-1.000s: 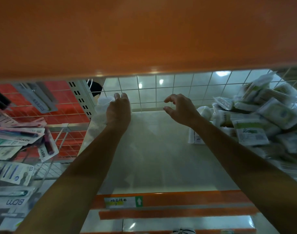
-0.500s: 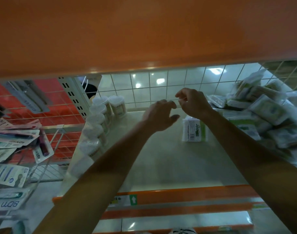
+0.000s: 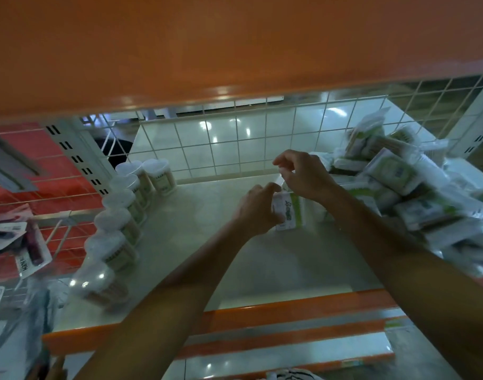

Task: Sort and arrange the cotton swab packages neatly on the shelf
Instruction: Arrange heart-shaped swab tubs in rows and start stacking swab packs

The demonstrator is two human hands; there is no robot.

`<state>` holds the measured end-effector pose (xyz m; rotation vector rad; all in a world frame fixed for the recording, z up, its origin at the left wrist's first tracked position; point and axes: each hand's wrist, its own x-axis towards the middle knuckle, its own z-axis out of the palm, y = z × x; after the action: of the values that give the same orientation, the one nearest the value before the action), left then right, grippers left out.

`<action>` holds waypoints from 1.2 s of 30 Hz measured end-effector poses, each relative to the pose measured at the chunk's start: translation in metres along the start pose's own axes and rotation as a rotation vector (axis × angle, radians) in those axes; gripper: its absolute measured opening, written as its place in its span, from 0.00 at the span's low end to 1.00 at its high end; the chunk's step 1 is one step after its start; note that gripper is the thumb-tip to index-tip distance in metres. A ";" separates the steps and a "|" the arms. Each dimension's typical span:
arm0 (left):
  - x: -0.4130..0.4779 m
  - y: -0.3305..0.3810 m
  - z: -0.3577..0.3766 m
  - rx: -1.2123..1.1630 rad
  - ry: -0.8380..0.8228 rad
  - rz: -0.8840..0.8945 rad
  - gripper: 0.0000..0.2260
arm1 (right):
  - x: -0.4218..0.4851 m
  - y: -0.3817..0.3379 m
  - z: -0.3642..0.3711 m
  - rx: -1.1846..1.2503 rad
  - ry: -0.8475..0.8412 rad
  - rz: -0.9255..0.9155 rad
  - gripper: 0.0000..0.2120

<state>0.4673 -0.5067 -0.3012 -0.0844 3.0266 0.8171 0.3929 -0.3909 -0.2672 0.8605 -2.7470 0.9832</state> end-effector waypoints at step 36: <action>0.013 -0.029 -0.011 -1.589 0.247 -0.485 0.14 | 0.021 0.005 0.003 0.042 -0.028 -0.327 0.15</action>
<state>0.4564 -0.5380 -0.3063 -0.8396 1.4945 2.7907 0.3732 -0.4000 -0.2666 1.2870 -2.5006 0.9711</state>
